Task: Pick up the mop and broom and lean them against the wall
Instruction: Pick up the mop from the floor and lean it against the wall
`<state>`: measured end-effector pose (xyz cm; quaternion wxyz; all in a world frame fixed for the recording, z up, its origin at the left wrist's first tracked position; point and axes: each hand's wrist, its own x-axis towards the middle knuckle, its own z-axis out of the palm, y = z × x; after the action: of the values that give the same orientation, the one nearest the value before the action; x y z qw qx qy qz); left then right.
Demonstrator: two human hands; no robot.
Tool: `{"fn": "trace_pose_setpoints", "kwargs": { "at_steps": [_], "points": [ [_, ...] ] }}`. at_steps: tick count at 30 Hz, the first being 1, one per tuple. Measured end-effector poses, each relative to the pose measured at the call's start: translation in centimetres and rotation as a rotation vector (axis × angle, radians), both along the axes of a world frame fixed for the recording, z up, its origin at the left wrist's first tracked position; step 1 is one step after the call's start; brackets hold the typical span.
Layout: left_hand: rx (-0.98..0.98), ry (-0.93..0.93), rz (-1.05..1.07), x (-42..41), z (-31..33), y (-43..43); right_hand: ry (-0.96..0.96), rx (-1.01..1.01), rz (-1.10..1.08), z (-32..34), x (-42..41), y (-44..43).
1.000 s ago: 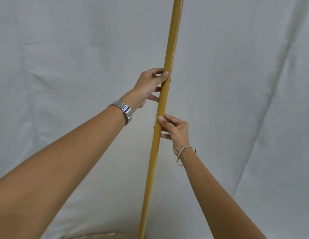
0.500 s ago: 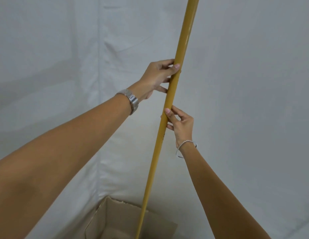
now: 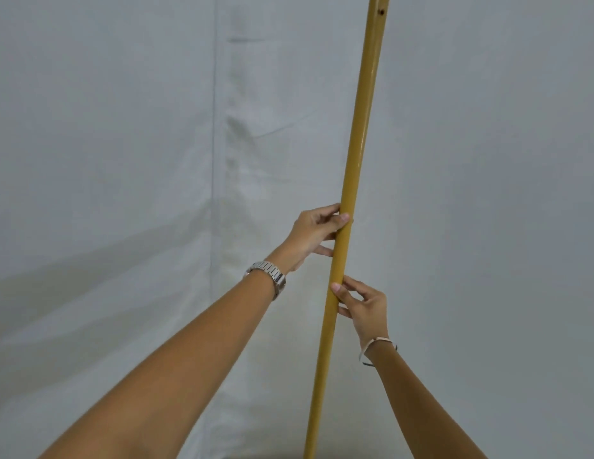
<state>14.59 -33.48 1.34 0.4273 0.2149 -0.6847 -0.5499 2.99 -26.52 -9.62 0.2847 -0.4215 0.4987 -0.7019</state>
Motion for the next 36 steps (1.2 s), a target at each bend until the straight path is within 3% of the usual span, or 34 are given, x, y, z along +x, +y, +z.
{"fn": "trace_pose_setpoints", "kwargs": {
  "at_steps": [5,13,20,27,31,36],
  "points": [
    [0.02,-0.013,-0.083,-3.0,-2.5,-1.6,-0.043,0.027,-0.113,-2.3,-1.6,-0.5],
    [-0.042,-0.006,-0.228,-6.7,0.3,-4.0,-0.105,-0.058,-0.243,-1.1,-4.5,-1.9],
    [0.04,0.039,-0.126,-7.6,-3.8,-6.6,-0.118,0.06,-0.198,-3.0,-5.1,-4.9],
    [0.096,0.069,-0.047,-7.1,-3.4,-9.4,-0.015,0.125,-0.164,-3.0,-6.1,-7.7],
    [0.147,0.053,-0.095,-6.6,-3.4,-9.7,0.116,0.173,-0.27,-3.2,-6.3,-8.4],
    [0.191,0.042,-0.096,-6.2,-3.3,-9.1,0.113,0.152,-0.24,-3.4,-6.4,-8.1]
  ]
}}
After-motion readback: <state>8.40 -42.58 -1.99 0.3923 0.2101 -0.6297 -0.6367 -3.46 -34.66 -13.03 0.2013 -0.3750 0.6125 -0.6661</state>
